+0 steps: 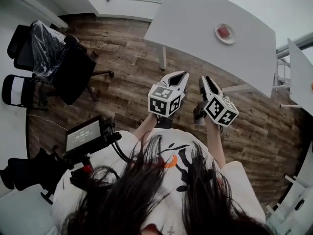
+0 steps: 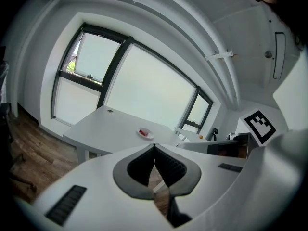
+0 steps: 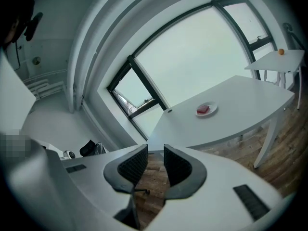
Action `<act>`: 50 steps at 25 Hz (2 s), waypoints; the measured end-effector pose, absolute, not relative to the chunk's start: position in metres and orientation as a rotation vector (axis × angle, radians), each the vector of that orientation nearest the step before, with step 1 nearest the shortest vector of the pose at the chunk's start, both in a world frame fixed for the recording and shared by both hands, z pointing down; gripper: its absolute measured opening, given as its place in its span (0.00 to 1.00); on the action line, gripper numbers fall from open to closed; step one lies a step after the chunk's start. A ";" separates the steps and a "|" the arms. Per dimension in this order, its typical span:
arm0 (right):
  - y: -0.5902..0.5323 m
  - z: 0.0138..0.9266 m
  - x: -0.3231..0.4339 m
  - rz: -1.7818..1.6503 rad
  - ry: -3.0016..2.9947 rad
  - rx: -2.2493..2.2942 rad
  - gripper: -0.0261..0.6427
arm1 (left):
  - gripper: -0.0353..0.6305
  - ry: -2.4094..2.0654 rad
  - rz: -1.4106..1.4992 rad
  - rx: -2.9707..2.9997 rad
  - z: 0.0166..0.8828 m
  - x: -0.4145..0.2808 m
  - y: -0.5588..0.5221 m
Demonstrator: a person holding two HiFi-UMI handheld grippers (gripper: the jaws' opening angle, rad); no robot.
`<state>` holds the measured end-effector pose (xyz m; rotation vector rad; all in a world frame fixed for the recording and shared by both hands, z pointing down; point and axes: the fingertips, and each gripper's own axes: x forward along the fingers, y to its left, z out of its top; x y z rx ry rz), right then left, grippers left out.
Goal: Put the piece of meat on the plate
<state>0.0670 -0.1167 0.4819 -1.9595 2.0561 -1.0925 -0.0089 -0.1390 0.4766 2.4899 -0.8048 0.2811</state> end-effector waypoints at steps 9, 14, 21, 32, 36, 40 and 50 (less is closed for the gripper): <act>-0.011 0.470 0.112 -1.036 2.126 -1.907 0.20 | 0.06 -0.864 0.259 2.504 0.466 0.036 -0.033; 0.054 0.466 0.139 -0.997 2.198 -1.860 0.20 | 0.06 -0.895 0.224 2.481 0.466 0.070 0.039; 0.114 0.471 0.158 -1.006 2.260 -1.785 0.20 | 0.06 -0.913 0.335 2.506 0.475 0.101 0.116; 0.160 0.448 0.111 -0.942 2.283 -1.730 0.20 | 0.06 -0.975 0.316 2.535 0.451 0.053 0.159; 0.172 0.443 0.101 -0.928 2.274 -1.758 0.20 | 0.06 -0.944 0.310 2.541 0.449 0.045 0.173; 0.179 0.442 0.102 -0.938 2.264 -1.788 0.20 | 0.06 -0.932 0.307 2.531 0.448 0.043 0.177; 0.194 0.447 0.085 -0.941 2.263 -1.835 0.20 | 0.06 -0.910 0.274 2.532 0.449 0.027 0.187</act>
